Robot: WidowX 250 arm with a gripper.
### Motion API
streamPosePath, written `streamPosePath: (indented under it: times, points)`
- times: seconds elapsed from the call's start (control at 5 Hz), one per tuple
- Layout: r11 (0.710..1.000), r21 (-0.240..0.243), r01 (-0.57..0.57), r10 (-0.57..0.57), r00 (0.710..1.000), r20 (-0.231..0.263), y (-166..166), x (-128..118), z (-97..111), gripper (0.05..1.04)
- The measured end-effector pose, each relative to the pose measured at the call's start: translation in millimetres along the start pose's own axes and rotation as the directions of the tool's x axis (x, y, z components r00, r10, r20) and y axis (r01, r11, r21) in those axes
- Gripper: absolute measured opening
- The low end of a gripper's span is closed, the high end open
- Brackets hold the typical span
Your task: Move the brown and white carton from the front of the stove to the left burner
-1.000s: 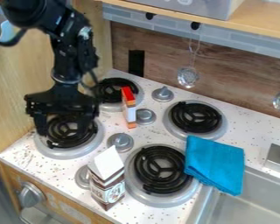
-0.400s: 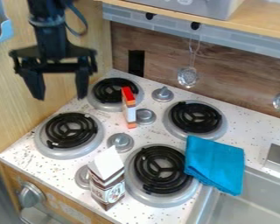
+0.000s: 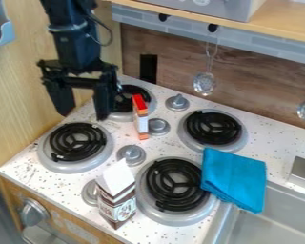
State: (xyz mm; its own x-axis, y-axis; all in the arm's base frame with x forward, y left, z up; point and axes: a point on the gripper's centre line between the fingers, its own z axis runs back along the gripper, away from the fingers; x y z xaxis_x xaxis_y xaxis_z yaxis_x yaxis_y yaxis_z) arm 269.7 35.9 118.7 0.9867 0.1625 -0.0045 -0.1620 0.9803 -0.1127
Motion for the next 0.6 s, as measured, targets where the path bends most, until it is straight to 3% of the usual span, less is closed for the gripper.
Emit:
streamPosePath:
  times: [0.2,0.4,0.6]
  points:
    - [0.966,0.069,0.249,-0.246,0.968,-0.049,-32.5,-1.5,-27.4,1.001]
    - [0.868,0.149,0.474,-0.473,0.880,-0.044,-63.4,-3.9,-41.9,1.001]
    - [0.759,0.183,0.625,-0.627,0.777,-0.051,-81.5,-11.1,-52.8,1.001]
